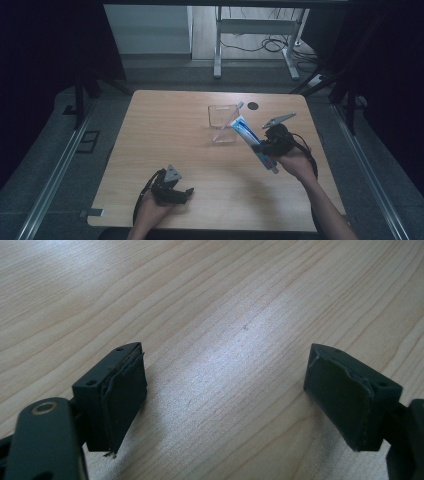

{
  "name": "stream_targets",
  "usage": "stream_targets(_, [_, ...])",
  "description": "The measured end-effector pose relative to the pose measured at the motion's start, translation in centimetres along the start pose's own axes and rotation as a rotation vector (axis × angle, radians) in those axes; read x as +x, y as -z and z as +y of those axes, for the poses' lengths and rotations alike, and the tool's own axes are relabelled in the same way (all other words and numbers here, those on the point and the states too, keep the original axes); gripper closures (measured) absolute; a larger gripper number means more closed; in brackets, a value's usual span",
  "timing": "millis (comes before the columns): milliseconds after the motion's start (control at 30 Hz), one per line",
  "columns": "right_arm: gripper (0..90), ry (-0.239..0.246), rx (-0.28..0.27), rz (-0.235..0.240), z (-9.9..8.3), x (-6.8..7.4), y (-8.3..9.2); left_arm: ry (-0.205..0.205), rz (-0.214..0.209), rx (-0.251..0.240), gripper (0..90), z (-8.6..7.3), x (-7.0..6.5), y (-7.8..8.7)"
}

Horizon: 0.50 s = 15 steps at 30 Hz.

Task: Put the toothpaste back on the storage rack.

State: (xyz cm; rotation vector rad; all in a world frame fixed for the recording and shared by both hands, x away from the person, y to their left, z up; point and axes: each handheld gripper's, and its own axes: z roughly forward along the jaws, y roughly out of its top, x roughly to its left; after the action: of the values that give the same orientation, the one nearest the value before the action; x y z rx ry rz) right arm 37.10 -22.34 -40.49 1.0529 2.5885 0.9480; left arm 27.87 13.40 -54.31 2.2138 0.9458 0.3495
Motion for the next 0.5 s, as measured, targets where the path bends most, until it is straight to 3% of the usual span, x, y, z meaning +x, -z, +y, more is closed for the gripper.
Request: stream_targets(500, [72.9, 0.001, -0.063, -0.034, 2.3, 0.0, -0.5, -0.002, 0.000, 0.001, 17.4, 0.0, 0.0, 0.0])
